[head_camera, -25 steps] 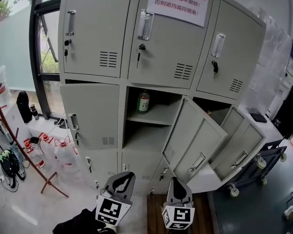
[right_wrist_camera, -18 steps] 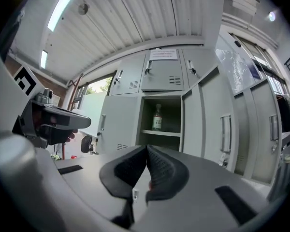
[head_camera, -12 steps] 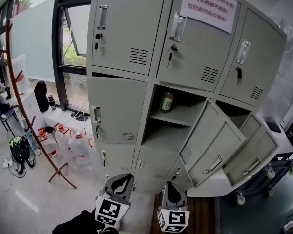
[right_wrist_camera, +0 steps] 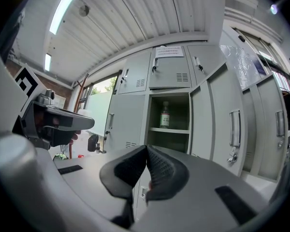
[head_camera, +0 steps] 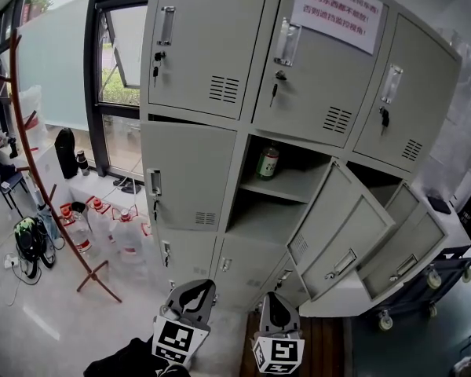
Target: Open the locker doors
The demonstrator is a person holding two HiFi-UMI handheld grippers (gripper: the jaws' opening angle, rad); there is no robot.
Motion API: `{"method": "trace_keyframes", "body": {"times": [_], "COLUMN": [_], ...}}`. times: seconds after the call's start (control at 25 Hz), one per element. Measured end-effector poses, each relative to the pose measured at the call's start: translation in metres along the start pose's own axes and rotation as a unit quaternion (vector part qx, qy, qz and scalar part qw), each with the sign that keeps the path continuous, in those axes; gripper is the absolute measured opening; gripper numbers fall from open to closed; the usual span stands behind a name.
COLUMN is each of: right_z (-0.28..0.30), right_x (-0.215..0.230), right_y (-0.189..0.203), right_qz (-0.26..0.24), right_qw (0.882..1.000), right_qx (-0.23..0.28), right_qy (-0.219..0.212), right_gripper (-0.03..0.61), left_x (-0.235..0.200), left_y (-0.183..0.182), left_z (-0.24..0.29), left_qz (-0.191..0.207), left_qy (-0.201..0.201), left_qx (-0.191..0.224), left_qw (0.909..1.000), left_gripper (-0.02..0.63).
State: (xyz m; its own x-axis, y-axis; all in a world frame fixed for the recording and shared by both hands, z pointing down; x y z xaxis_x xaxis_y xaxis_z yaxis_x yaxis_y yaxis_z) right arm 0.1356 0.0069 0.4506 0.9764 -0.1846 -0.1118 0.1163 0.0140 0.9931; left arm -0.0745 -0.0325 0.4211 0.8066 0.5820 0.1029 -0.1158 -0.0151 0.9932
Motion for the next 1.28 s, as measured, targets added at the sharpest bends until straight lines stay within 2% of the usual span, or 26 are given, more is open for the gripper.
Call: {"method": "trace_keyframes", "body": {"times": [0.44, 0.72, 1.0, 1.28], "right_z": [-0.016, -0.021, 0.004, 0.061], "right_x": [-0.006, -0.02, -0.049, -0.092], "right_y": [-0.004, -0.009, -0.013, -0.025], "right_qz": [-0.001, 0.004, 0.016, 0.013], "right_qw": [1.0, 0.999, 0.997, 0.995], "right_qx": [0.009, 0.017, 0.027, 0.035], "right_qy": [-0.006, -0.03, -0.066, -0.098], "right_gripper": [0.015, 0.015, 0.015, 0.015], "left_x": [0.009, 0.01, -0.025, -0.091], "left_y": [-0.005, -0.007, -0.005, -0.001], "left_z": [-0.013, -0.035, -0.048, -0.049], "left_qz": [0.007, 0.017, 0.018, 0.016], "left_qy": [-0.002, -0.018, -0.06, -0.091], "left_qx": [0.004, -0.006, -0.01, -0.011], "left_qw": [1.0, 0.9997, 0.998, 0.9956], "left_gripper": [0.025, 0.025, 0.025, 0.025]}}
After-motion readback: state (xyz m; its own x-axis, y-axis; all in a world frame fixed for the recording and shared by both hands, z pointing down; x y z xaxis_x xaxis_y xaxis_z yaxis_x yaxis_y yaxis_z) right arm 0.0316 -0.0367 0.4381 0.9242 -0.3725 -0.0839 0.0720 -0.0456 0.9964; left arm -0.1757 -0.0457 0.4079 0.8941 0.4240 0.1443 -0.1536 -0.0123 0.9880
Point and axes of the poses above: the fingertips, and each gripper's own axes: z forward along the fingers, x to its right, y out of its underside, the point moved 10 cm from there along -z, backward along the fingers, and after that the axes turned 2 degrees about -y, right-handed, at the moved point
